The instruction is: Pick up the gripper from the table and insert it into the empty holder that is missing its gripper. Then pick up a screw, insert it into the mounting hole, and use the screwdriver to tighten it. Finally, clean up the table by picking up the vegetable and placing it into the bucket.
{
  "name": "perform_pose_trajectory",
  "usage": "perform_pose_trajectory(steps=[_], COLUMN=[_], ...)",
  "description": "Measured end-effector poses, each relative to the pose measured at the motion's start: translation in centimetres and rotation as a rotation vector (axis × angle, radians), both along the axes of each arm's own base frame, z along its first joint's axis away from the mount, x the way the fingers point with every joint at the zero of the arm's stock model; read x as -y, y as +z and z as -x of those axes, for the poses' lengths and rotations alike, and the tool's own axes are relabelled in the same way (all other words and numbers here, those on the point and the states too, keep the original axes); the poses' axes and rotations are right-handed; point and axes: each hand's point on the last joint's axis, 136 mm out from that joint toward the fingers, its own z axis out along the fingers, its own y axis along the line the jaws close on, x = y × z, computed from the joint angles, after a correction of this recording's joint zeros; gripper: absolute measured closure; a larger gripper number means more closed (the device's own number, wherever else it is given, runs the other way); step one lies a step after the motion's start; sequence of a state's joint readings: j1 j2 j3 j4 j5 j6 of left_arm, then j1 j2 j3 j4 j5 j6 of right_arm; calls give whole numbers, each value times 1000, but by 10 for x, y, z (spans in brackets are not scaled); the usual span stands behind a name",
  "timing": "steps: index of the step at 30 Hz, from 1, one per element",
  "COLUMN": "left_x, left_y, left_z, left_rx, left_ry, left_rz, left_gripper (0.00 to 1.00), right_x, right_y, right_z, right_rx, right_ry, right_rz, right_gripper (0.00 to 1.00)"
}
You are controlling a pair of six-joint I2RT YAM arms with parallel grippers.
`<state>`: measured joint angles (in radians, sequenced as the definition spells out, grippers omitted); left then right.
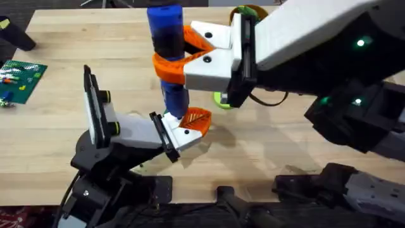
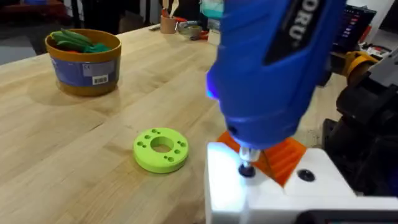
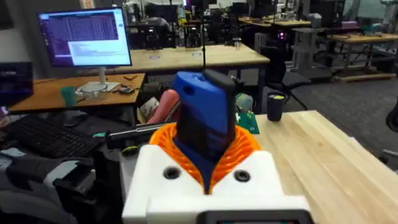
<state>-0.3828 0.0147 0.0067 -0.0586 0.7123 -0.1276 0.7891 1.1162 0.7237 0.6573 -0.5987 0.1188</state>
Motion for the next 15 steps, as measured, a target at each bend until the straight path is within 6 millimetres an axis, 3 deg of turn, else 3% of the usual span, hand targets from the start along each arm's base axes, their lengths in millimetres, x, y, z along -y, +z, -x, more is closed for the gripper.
perform_pose_trajectory(steps=[5,11,15], left_x=[0,0,0], left_y=[0,0,0], left_z=[0,0,0], left_rx=[2,2,2], left_ry=[2,2,2], left_rz=[1,1,1], left_gripper=[989,989,989], right_x=[3,24,35], right_y=[17,58,71], right_z=[6,27,31], right_rx=[59,161,194], right_ry=[11,10,-2], right_rz=[-57,-159,-187], right_gripper=[969,969,969])
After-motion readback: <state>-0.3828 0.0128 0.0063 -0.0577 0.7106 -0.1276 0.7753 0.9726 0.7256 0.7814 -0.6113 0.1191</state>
